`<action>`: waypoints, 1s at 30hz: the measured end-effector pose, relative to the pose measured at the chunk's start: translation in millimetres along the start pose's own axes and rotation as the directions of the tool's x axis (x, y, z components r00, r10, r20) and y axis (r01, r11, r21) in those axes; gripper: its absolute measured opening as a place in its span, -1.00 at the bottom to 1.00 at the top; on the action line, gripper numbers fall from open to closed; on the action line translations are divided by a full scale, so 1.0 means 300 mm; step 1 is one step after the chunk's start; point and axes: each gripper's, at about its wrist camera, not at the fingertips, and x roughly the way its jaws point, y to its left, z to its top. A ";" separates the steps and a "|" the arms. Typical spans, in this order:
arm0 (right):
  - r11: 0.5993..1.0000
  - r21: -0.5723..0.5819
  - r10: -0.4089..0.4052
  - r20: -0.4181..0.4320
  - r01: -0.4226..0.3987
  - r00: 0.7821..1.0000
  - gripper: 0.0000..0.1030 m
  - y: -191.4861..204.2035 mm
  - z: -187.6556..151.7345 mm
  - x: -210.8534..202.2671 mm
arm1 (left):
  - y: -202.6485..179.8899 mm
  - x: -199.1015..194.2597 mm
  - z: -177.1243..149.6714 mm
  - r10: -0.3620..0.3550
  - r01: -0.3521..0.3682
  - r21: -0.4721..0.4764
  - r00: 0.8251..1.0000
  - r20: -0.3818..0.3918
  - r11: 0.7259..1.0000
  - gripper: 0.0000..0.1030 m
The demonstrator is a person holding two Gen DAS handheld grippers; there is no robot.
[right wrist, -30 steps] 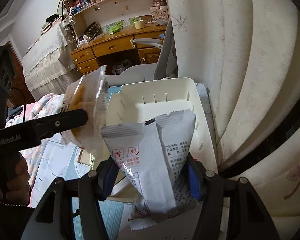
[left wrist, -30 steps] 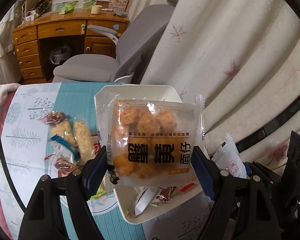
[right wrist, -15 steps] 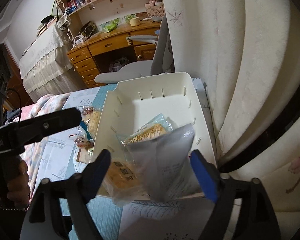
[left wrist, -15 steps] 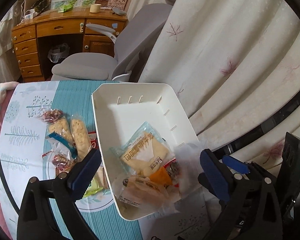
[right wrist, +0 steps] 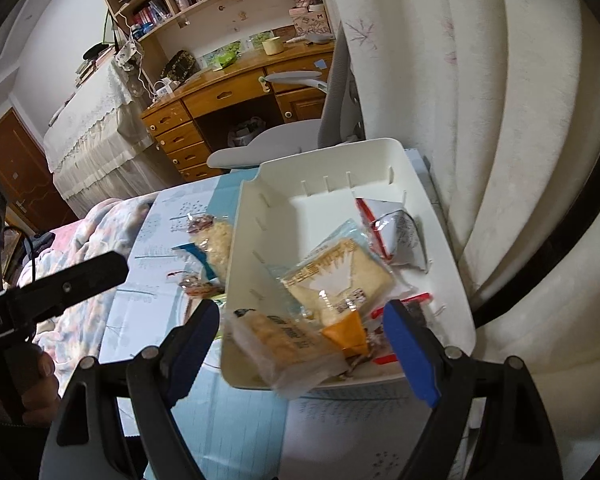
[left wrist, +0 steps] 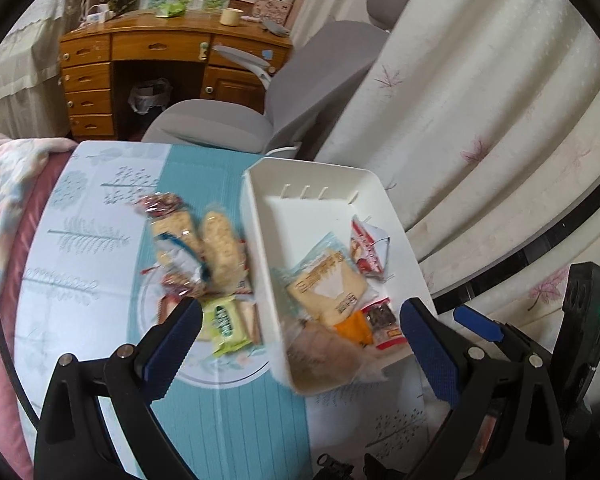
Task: Organize snacks
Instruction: 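Withdraw both tools from the tray back toward the snack pile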
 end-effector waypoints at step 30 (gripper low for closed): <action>0.947 0.322 -0.002 -0.025 0.010 1.000 0.64 0.499 -0.225 0.057 | 0.539 -0.308 -0.057 0.004 0.009 0.100 0.991 -0.133 0.995 0.92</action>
